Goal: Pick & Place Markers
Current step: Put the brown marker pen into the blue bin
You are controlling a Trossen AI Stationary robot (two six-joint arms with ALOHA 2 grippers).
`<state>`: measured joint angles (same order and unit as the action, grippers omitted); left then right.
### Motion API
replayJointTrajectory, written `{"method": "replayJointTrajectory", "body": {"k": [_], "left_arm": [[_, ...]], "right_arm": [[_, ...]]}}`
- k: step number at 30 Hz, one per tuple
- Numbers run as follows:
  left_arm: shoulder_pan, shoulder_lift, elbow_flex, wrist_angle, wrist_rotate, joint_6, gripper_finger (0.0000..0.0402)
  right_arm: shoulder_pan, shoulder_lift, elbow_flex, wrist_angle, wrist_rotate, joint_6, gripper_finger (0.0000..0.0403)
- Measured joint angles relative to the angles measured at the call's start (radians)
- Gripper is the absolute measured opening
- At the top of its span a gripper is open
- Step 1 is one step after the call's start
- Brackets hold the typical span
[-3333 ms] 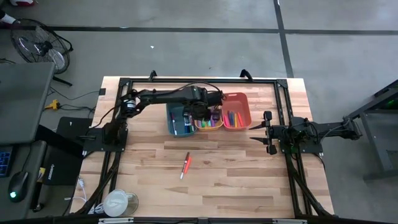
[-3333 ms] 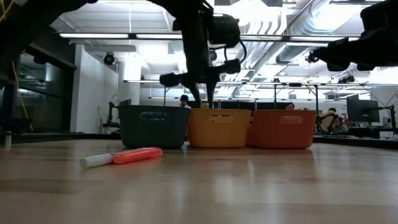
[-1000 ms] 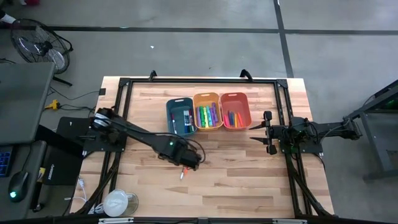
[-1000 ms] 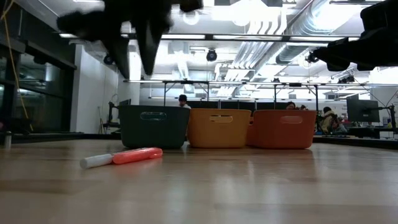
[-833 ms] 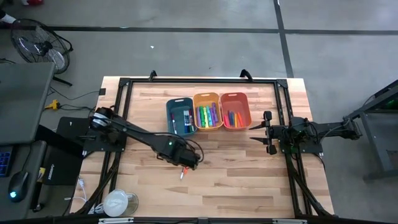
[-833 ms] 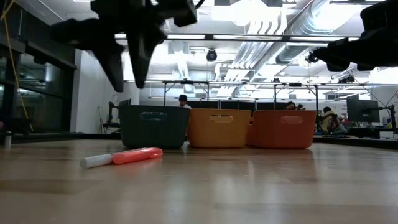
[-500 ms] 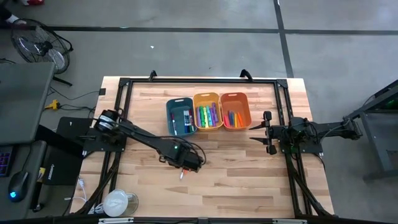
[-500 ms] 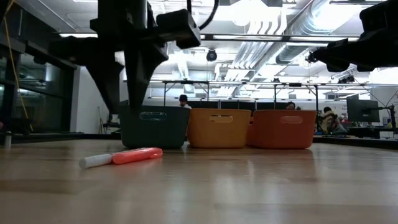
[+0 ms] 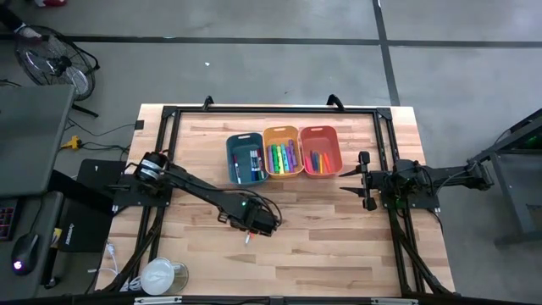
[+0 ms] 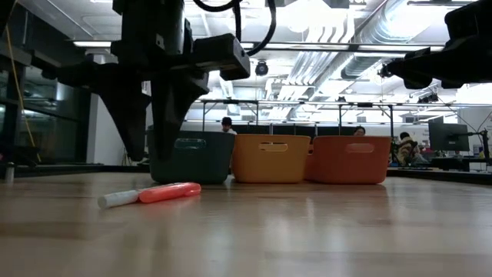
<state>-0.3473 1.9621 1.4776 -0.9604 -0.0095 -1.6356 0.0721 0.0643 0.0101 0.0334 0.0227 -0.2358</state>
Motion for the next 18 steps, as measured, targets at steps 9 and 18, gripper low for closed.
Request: {"method": "replayJointTrajectory", "body": {"k": [9, 18], "left_arm": [[0.0, 0.056, -0.002, 0.025, 0.025, 0.013, 0.0131], [0.0, 0.066, 0.002, 0.045, 0.022, 0.015, 0.0131]], "right_arm": [[0.0, 0.0, 0.0, 0.0, 0.0, 0.0, 0.0167], [0.0, 0.001, 0.0, 0.0, 0.0, 0.0, 0.0167]]}}
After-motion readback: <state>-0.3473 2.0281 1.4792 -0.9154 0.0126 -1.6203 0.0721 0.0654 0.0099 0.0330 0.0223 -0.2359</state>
